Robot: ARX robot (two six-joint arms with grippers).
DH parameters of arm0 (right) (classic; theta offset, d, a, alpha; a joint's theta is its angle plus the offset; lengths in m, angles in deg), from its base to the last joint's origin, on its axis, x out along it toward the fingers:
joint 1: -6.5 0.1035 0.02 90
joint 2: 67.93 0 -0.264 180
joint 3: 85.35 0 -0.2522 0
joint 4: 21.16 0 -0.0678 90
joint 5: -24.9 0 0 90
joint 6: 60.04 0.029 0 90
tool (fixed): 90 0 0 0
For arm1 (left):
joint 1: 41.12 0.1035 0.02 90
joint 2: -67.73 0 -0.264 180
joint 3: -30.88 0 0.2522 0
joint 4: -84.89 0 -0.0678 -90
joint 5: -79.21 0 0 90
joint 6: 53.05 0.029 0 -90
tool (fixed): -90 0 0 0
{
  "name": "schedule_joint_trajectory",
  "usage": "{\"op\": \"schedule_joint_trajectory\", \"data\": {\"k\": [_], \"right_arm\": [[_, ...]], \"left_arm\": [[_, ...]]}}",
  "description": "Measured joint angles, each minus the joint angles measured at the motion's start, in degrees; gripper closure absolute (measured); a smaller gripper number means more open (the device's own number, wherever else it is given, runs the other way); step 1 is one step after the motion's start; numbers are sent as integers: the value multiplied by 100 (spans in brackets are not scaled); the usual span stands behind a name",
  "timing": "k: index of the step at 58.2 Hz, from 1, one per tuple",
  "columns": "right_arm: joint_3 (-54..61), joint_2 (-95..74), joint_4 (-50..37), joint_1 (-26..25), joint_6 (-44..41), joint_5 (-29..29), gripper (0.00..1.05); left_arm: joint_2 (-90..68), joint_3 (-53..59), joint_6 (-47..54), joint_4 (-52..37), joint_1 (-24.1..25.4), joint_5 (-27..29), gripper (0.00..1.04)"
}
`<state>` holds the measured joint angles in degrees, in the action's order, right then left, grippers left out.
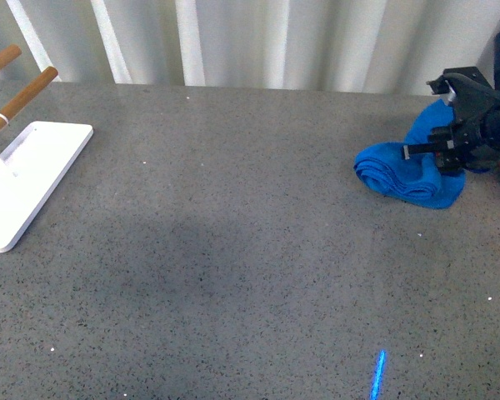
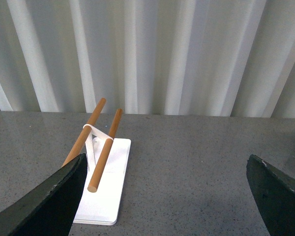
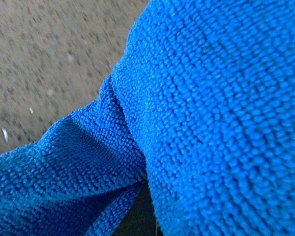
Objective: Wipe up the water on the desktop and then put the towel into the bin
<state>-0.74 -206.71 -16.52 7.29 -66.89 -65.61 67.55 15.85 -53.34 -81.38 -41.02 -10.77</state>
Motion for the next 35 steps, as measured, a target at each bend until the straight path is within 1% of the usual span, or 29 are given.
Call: {"op": "schedule_joint_trajectory", "data": {"k": [2, 7, 9, 19, 24, 35], "right_arm": [[-94, -52, -9, 44, -11, -28, 100], [-413, -227, -81, 240, -22, -385, 100], [-481, -260, -79, 299, -22, -439, 100], [-723, -413, -103, 820, 22, -874, 100], [-643, -411, -238, 1191, 76, -1388, 100], [-76, -203, -549, 1556, 382, -2033, 100]], "left_arm": [[0, 0, 0, 0, 0, -2, 7], [0, 0, 0, 0, 0, -2, 7], [0, 0, 0, 0, 0, -2, 7], [0, 0, 0, 0, 0, -2, 7], [0, 0, 0, 0, 0, -2, 7], [0, 0, 0, 0, 0, 0, 7]]}}
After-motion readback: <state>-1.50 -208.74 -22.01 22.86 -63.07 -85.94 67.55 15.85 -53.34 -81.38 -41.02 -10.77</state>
